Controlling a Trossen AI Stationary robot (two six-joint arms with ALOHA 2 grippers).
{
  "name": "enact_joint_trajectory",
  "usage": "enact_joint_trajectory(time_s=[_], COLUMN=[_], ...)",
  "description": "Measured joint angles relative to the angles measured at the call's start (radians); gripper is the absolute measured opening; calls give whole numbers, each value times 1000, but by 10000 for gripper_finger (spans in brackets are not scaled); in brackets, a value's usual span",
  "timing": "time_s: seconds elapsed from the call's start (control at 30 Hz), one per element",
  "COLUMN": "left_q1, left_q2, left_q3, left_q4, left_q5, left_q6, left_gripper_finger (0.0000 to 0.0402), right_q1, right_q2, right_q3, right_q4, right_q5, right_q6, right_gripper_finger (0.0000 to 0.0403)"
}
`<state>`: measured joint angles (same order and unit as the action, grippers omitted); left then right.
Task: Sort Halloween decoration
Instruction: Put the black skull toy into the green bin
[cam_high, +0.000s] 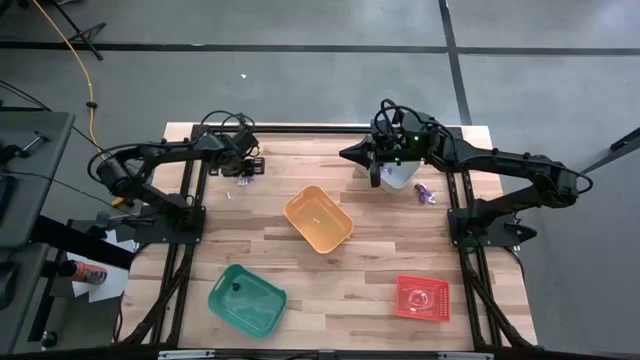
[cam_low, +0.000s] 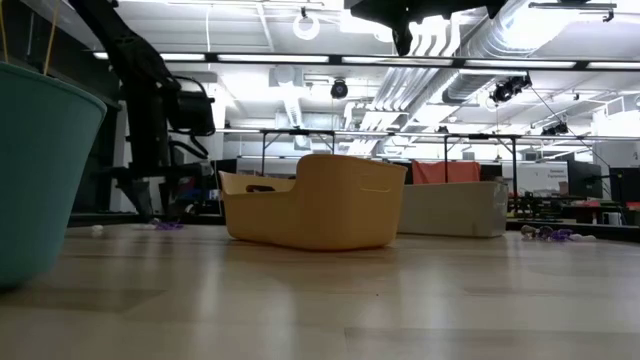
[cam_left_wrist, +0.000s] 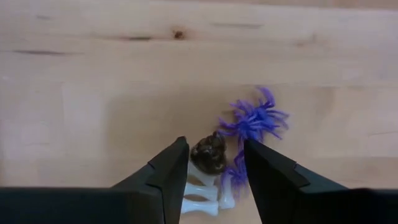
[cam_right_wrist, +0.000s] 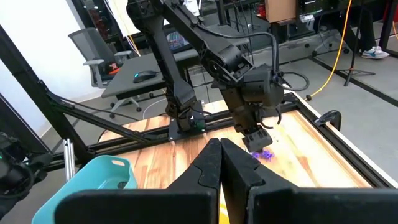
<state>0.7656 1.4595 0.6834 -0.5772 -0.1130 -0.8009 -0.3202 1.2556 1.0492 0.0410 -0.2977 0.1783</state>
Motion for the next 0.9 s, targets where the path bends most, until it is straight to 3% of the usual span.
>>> enact_joint_trajectory(time_s=[0.4,0.57,0.73,0.9], left_q1=[-1,-1,0,0], left_q2=[44,44,23,-29], left_q3=[3,2,-1,-2], left_q4=[1,-1,-1,-10], left_q5=[-1,-6,-8,-24], left_q6=[-9,-9,-9,-9], left_gripper_finger=[117,88,56,53], right_q1=[0,0,0,0], right_q2=[0,0,0,0], right_q3=[0,0,0,0], right_q4=[0,0,0,0], right_q5=[0,0,0,0], right_q6=[4,4,4,4], right_gripper_finger=[0,0,0,0])
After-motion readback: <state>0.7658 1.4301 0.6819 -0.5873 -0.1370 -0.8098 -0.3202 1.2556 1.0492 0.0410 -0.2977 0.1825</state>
